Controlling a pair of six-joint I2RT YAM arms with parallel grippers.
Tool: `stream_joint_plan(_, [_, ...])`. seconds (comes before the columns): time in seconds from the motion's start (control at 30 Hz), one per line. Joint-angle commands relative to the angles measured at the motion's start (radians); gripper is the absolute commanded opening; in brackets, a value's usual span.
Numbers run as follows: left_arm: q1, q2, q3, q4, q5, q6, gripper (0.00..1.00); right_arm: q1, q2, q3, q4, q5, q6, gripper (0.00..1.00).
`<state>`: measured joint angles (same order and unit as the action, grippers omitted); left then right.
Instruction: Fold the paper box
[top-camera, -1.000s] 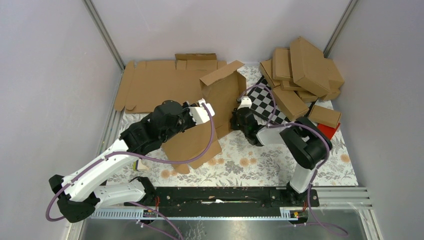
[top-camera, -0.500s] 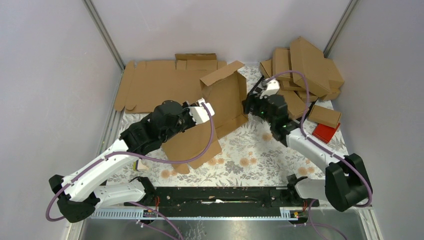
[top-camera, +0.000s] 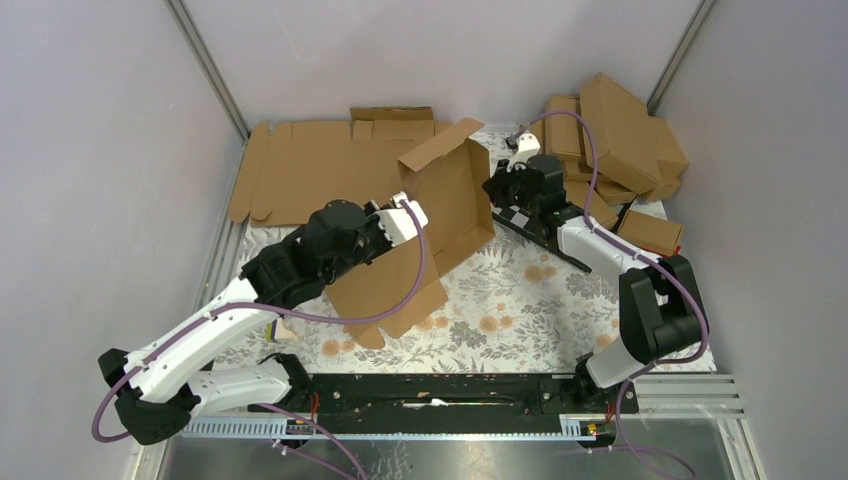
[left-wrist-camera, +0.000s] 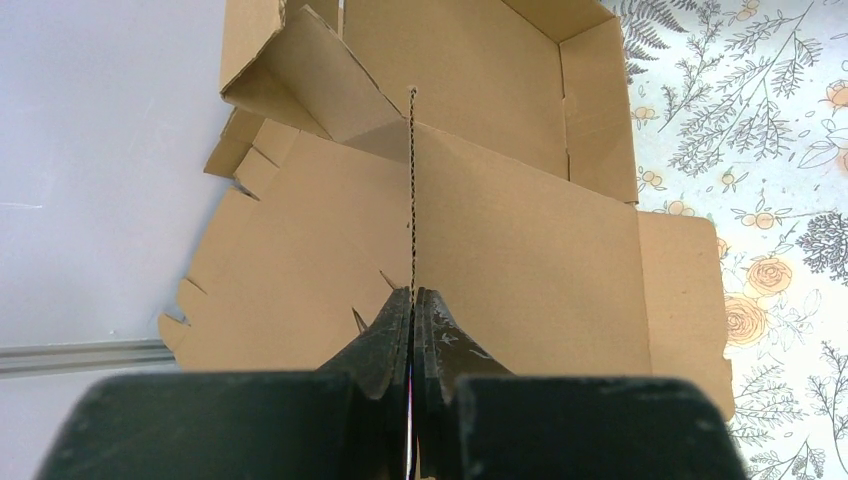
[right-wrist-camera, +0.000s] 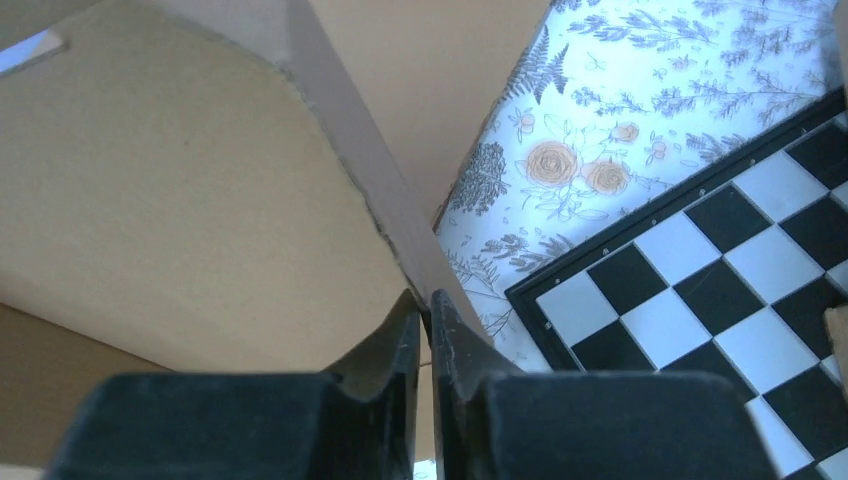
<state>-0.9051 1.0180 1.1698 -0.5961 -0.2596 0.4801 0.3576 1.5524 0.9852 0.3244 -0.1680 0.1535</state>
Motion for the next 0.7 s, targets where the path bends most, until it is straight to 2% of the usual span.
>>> stream_joint_plan(0.0, [-0.005,0.026,0.03,0.027,-0.01,-0.053,0.02,0.008,0.004,0.085,-0.05,-0.051,-0.014,0.0])
stream_joint_plan(0.1, [-0.004,0.038,0.045,0.038,-0.028,-0.089,0.02,0.019,-0.031,0.108,-0.14,-0.005,-0.001,0.0])
stream_joint_plan(0.2, [0.004,0.047,0.072,0.043,-0.039,-0.135,0.02,0.028,-0.095,0.09,-0.212,0.073,0.082,0.0])
stream_joint_plan(0.27, [0.02,0.058,0.101,0.033,-0.024,-0.166,0.01,0.058,-0.123,0.107,-0.327,0.184,0.13,0.03])
stream_joint_plan(0.37, [0.069,0.094,0.162,-0.019,0.059,-0.215,0.0,0.104,-0.156,0.16,-0.547,0.312,0.238,0.05])
stream_joint_plan(0.43, [0.121,0.127,0.208,-0.052,0.131,-0.257,0.0,0.121,-0.196,0.154,-0.637,0.337,0.351,0.1])
stream_joint_plan(0.47, [0.151,0.144,0.227,-0.064,0.17,-0.277,0.0,0.129,-0.215,0.147,-0.679,0.34,0.408,0.15])
stream_joint_plan(0.57, [0.224,0.194,0.273,-0.085,0.282,-0.331,0.05,0.139,-0.262,0.121,-0.799,0.328,0.586,0.47])
stream_joint_plan(0.6, [0.246,0.215,0.28,-0.087,0.32,-0.35,0.08,0.139,-0.28,0.099,-0.821,0.304,0.646,0.63])
stream_joint_plan(0.63, [0.264,0.235,0.287,-0.084,0.349,-0.376,0.14,0.139,-0.298,0.074,-0.825,0.269,0.681,0.87])
stream_joint_plan(0.67, [0.278,0.252,0.291,-0.076,0.366,-0.402,0.23,0.139,-0.318,0.051,-0.823,0.239,0.693,0.97])
